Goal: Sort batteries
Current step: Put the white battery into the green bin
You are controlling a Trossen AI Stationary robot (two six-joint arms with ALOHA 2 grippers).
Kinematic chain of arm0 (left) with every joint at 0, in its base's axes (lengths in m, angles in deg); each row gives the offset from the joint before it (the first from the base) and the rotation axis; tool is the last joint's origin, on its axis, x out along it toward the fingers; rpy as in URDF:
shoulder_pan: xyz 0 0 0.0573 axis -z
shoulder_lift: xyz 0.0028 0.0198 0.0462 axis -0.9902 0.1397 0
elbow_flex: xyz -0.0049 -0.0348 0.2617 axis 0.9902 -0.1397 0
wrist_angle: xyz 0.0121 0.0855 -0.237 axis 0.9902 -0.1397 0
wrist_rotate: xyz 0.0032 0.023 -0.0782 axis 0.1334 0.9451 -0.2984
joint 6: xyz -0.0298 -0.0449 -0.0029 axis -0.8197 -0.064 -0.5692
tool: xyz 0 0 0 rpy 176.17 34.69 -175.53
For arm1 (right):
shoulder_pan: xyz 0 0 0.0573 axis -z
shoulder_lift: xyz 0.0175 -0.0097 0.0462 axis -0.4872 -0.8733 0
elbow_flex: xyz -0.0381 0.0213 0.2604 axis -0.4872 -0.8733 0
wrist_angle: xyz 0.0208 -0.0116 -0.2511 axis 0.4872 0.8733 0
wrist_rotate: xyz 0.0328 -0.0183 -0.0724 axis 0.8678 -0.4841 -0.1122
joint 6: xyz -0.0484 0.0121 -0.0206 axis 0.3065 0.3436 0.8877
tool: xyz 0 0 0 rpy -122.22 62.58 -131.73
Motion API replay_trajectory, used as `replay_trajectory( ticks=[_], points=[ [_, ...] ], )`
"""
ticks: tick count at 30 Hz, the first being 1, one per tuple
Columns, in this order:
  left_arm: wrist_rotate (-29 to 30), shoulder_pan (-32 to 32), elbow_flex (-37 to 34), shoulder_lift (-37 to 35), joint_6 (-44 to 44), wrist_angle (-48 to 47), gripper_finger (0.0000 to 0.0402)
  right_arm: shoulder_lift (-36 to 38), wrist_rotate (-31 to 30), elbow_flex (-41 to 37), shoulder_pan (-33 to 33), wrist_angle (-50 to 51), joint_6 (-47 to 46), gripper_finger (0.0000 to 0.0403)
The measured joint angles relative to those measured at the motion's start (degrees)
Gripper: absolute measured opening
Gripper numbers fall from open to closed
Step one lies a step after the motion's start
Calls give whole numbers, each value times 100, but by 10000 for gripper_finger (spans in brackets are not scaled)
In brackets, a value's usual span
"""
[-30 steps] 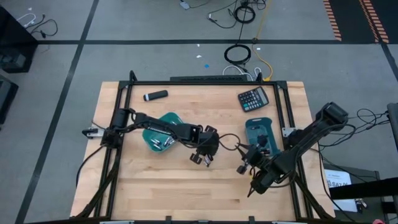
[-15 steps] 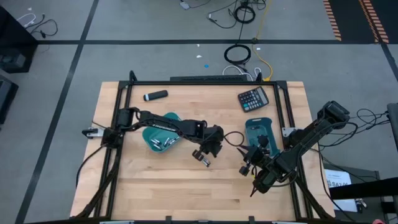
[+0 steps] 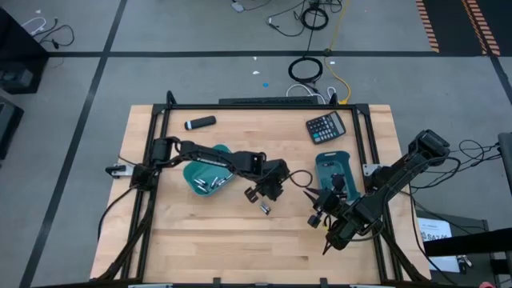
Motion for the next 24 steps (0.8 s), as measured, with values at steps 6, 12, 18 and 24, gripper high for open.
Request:
replay_trajectory(
  ticks=[6,12,18,24],
  points=[
    [-7,-25,0,173,17,37,118,0,-38,0,0,-12,2,50],
    [292,-3,11,497,298,253,118,0,-41,0,0,-85,37,50],
    [277,-3,26,520,183,20,84,-2,-14,0,0,-87,65,50],
    [362,65,23,523,-32,-40,42,-2,-151,0,84,-120,-87,50]
  ],
)
